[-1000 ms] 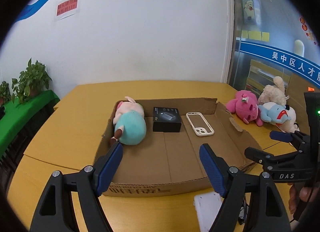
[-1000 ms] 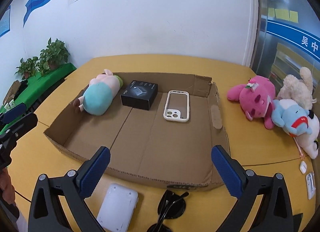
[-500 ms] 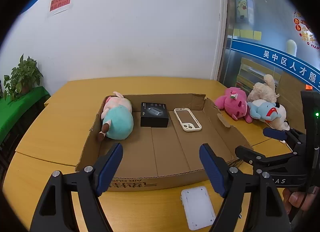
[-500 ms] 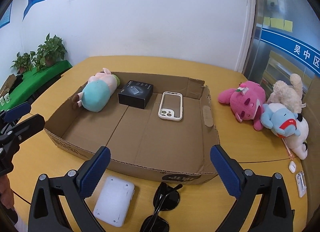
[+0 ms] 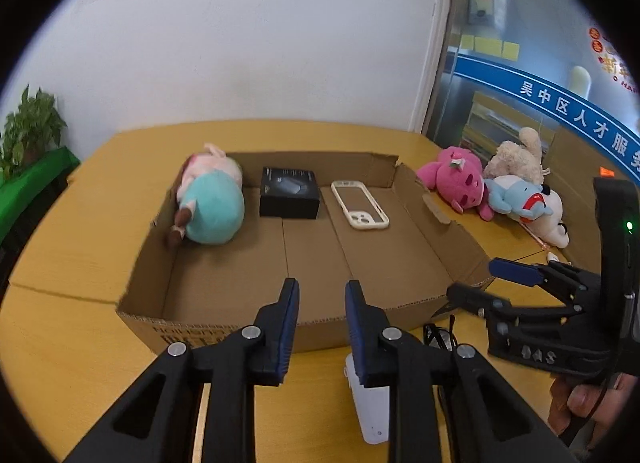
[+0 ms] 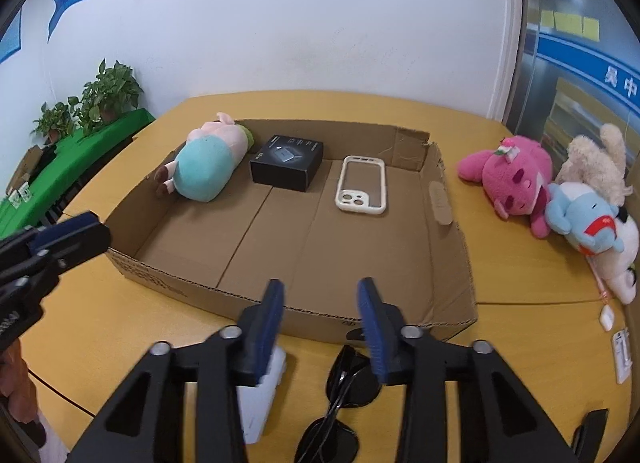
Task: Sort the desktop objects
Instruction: 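Withdraw the left gripper and move it toward the white power bank, then close the left gripper on the white power bank and lift it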
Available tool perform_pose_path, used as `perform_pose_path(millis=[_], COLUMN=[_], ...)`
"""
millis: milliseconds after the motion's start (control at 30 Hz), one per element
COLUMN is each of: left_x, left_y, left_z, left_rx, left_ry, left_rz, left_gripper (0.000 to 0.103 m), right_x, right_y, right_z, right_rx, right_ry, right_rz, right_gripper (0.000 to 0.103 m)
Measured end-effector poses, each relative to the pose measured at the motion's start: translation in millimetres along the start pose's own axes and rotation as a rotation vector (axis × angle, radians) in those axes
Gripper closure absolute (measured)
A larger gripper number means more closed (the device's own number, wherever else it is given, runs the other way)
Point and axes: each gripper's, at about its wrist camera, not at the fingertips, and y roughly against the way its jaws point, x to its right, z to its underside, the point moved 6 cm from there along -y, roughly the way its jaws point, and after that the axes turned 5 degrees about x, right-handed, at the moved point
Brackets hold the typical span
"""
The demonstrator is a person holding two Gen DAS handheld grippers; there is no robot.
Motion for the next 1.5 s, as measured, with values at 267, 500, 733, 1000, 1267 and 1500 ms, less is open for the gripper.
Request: perform_pose_path(millis=[267,500,733,1000,1267,1500], left_x=[4,7,-3,-19,-15,-1], left_y=[-21,-38,-43,-56,-72,-89], left_z=[50,80,96,112,121,123], left_rx=[-0.197,-0.296,-0.337,-0.388,-0.447,-0.491], left_ry=[0.062,0.088,0.11,0.157,0.175,0.15], left_rz=[0.157,0.215,0.231,0.242,0.275,0.304], left_gripper=[0.036,0.036,0.036,0.036,0.041,0.055], right_x=[-26,-54,-67,-95,-97,-95], right_y=[-17,-33,-61,-66,-61,-65], right_z=[64,108,123,130,132,129], right_rx=[-0.153,-0.272,-0.345,-0.344,-0.311,-0.275], right_ry=[0.054,0.105,0.122,0.199,0.161,0.18], right_rz=[-0.172,-0.324,-0.299,-0.331,-0.374,-0.345], right_gripper=[0.017,0.017,0.017,0.012,0.012,0.012])
